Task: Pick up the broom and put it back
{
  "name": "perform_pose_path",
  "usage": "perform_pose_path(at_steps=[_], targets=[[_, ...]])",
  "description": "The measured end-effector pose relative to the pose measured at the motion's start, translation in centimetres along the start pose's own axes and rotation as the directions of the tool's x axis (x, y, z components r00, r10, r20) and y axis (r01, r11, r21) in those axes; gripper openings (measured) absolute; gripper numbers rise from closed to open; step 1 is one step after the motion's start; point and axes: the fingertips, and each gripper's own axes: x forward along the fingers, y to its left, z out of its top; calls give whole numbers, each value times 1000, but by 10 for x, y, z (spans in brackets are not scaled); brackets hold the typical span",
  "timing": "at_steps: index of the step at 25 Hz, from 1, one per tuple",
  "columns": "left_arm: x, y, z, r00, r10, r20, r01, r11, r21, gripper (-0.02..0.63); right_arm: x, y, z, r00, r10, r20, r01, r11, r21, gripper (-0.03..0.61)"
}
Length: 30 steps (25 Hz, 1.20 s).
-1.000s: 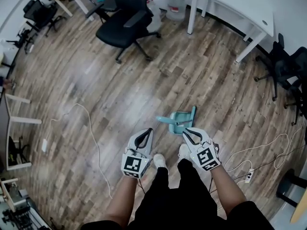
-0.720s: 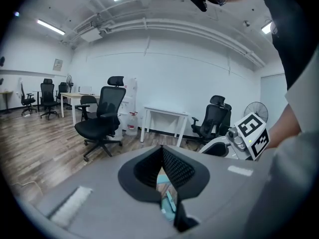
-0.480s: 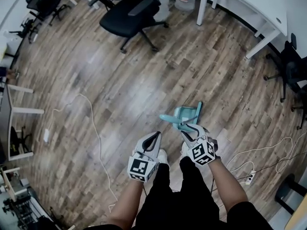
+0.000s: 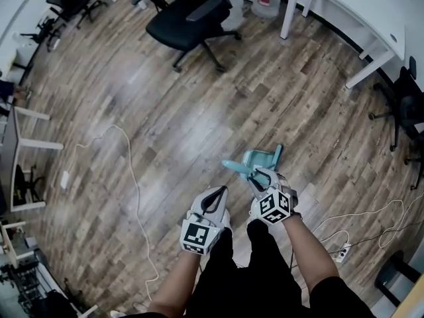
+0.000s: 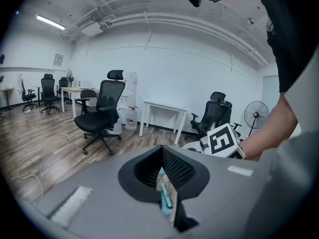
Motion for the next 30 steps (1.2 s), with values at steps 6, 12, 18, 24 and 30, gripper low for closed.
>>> perform_pose_path(at_steps=[6, 12, 18, 24, 30], targets=[[-7, 5, -2, 1000, 26, 3, -26, 1000, -10, 20, 0, 2, -6, 1000, -12, 1, 12, 999, -36, 91], [-10, 6, -3, 1000, 26, 3, -26, 1000, -4, 19, -2, 2, -8, 999, -29, 16, 30, 999, -24, 89], [-10, -1, -4, 1000, 8, -3, -8, 1000, 10, 20, -16, 3, -15, 998, -66, 19, 66, 998, -3, 89], [-11, -7, 0, 1000, -15, -9, 15, 999, 37, 20, -25, 3, -22, 997, -79, 23, 78, 997, 28, 87], [-11, -14, 1, 999, -37, -27, 39, 997, 64, 20, -34, -2, -27, 994, -106, 25, 104, 993, 48, 87]])
